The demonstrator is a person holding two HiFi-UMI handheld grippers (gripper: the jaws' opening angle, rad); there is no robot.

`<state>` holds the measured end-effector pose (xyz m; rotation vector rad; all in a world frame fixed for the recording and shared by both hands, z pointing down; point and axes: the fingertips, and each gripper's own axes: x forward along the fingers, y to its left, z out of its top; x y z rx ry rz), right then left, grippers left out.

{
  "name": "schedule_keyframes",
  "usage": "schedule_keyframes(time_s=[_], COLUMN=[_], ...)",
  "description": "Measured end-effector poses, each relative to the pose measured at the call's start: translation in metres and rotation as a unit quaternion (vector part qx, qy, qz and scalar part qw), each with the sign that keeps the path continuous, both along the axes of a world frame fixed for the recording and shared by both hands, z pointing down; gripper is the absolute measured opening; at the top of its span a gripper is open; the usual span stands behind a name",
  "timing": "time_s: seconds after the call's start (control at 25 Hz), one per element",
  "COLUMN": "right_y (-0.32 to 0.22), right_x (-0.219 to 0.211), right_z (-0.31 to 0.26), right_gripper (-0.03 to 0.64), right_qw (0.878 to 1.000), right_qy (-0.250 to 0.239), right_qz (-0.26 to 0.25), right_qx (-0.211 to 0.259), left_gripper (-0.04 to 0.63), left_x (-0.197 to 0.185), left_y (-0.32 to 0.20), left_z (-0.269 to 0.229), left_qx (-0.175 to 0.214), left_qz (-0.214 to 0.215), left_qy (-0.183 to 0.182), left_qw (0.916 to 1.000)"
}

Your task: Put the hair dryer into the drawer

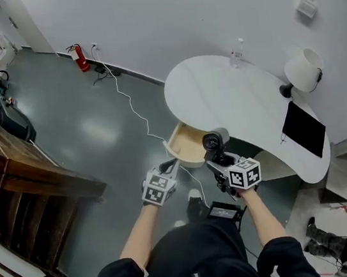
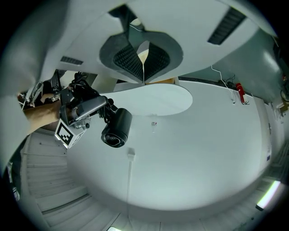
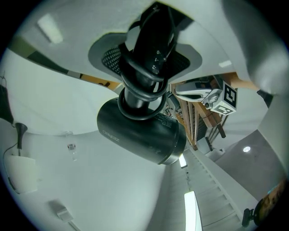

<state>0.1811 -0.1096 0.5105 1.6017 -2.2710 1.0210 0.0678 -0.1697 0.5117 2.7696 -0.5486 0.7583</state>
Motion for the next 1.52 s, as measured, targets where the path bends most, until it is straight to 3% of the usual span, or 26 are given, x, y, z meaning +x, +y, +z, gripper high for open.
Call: schedule_keyframes(time_s=[0.4, 0.88, 1.52], right_y=[-0.065, -0.08, -0.081], right_x=[0.019, 0.013, -0.006], right_z=[0.016, 0.057, 0.105], right_gripper=[0.233, 0.233, 0.233], right_qw=[0.998, 0.988, 0.969], right_qy=[0.002, 0.024, 0.091], right_qz=[-0.068, -0.145, -0.21], right_qx=[-0.017, -0.057, -0.091], left_gripper=[0.015, 0.015, 0.015], left_x=[0.024, 0.01, 0.006], left_y=[-0.056, -0.065, -0.091], left_z=[0.014, 0.05, 0.104], left_qx=[-0.014, -0.06, -0.079], left_qz=[-0.045, -0.101, -0.092], left_qy=[-0.014, -0.035, -0.041], left_qw=[0.9988, 0.9925, 0.9917])
